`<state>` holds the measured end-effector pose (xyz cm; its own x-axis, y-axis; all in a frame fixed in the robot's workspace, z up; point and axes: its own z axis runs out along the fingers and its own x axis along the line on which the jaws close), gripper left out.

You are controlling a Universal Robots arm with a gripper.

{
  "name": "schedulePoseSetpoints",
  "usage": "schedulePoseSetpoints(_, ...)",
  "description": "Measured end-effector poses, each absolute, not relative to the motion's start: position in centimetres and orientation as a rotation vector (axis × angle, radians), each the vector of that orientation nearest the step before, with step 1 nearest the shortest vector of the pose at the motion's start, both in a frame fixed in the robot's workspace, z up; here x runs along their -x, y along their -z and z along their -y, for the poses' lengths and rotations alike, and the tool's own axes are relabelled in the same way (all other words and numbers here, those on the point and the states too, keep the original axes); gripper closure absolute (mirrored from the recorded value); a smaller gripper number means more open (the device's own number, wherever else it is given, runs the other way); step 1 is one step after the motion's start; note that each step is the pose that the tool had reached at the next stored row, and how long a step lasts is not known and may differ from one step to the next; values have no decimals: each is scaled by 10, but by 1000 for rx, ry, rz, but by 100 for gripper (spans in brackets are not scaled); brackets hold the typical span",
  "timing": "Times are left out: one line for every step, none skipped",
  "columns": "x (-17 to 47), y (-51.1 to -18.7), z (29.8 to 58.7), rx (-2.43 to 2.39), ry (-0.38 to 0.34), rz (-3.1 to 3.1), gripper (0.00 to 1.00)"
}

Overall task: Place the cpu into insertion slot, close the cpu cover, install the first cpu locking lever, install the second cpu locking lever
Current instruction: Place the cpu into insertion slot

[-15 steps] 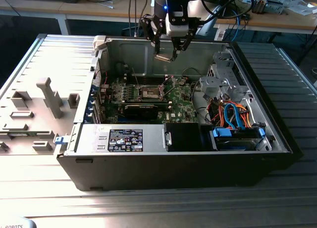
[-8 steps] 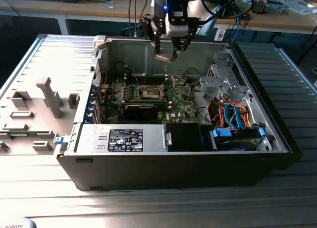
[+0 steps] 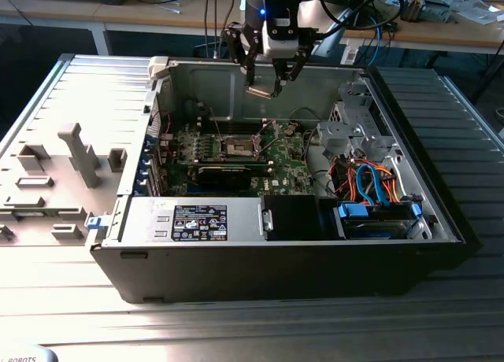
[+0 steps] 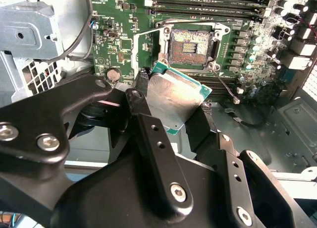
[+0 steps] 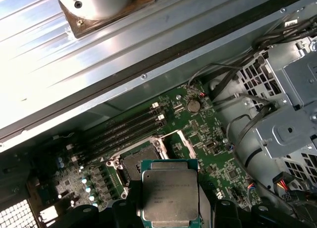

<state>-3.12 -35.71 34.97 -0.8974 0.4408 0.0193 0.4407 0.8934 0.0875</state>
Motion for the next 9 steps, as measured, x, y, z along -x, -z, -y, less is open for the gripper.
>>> schedulePoseSetpoints(31,-350,357,-714,-141,-3055,45)
schedulePoseSetpoints(31,-350,357,-716,-141,-3054,45)
schedulePoseSetpoints(31,-350,357,-719,-141,-3054,45)
schedulePoseSetpoints(31,-350,357,-721,-141,-3053,45)
schedulePoseSetpoints(31,-350,357,-722,-141,-3053,45)
schedulePoseSetpoints(31,-350,357,-725,-141,-3052,45)
schedulePoseSetpoints(31,-350,357,-728,-141,-3051,45)
schedulePoseSetpoints(31,-350,357,-729,-141,-3051,45)
schedulePoseSetpoints(31,-350,357,-731,-141,-3050,45)
